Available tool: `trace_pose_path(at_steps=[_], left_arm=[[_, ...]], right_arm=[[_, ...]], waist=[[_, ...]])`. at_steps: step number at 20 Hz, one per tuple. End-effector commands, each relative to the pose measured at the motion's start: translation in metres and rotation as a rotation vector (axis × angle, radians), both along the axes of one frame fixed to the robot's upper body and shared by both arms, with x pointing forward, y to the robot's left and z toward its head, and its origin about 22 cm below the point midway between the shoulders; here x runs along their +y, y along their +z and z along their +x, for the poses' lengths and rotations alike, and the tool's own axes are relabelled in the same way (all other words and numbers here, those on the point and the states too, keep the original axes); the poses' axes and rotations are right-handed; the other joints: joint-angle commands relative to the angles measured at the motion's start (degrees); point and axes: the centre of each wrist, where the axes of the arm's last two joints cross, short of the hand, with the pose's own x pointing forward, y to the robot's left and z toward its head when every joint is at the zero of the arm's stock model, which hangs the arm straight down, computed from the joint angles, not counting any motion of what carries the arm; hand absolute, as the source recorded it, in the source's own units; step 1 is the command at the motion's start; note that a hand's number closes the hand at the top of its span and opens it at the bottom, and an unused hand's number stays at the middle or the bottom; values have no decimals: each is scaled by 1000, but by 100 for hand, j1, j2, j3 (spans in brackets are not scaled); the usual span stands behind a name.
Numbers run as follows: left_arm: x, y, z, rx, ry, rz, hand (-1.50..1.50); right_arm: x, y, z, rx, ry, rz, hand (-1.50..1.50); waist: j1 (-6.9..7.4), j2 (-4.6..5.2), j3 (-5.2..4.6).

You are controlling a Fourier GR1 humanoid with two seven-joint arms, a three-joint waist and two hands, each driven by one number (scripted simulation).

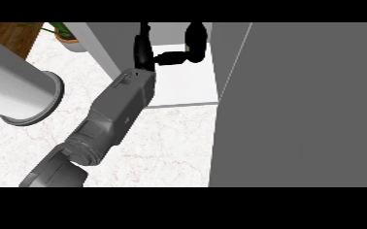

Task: Pick up the wine, place it into the cabinet and close the cabinet

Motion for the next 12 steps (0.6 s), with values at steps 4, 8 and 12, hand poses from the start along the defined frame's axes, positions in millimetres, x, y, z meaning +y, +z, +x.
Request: trace_pose_path(at_steps=[4, 8, 12], left_arm=[[12, 13, 7, -86, -85, -52, -150], [0, 0, -3, -150, -137, -133, -150], [-14, 13, -3, -173, -190, -170, -150]], right_arm=[[-7, 25, -23, -35, 14, 50, -150], [-6, 23, -29, -22, 11, 57, -150], [-7, 25, -33, -26, -14, 67, -150]], waist=[[181, -63, -2], [255, -105, -1], [335, -146, 2]])
